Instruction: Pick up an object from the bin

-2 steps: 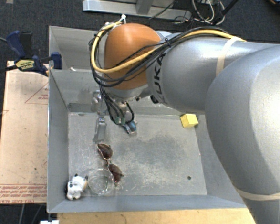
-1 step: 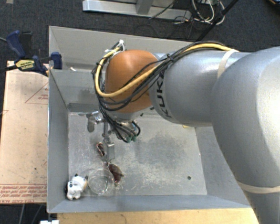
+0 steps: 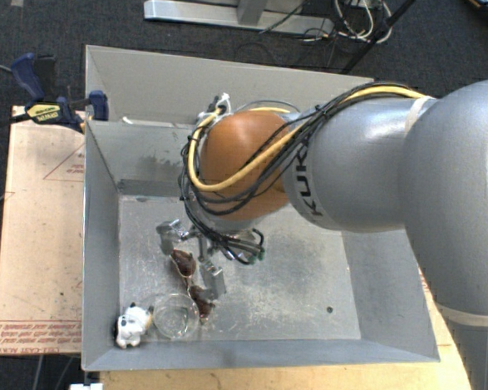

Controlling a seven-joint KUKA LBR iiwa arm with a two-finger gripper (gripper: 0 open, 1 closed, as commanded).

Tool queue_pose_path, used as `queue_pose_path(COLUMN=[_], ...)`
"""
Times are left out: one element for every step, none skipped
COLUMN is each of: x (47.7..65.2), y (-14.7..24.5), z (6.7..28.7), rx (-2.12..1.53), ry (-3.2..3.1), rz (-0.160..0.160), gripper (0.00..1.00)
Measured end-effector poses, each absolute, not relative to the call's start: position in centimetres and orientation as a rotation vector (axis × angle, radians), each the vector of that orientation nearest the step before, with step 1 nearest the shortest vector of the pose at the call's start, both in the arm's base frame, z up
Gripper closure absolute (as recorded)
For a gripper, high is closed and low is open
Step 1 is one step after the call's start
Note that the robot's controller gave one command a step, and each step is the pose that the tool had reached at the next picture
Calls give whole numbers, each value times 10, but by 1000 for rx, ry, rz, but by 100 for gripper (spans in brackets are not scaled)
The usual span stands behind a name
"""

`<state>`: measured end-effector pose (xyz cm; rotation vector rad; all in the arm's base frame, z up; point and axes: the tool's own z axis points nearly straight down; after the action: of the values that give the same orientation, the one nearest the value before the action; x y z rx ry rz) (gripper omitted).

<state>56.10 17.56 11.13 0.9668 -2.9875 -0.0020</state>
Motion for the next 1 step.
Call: queue_pose_path(x=[550], y=[169], z=[110], rx=[1362], ry=[-2832], rz=[-2], gripper=[0])
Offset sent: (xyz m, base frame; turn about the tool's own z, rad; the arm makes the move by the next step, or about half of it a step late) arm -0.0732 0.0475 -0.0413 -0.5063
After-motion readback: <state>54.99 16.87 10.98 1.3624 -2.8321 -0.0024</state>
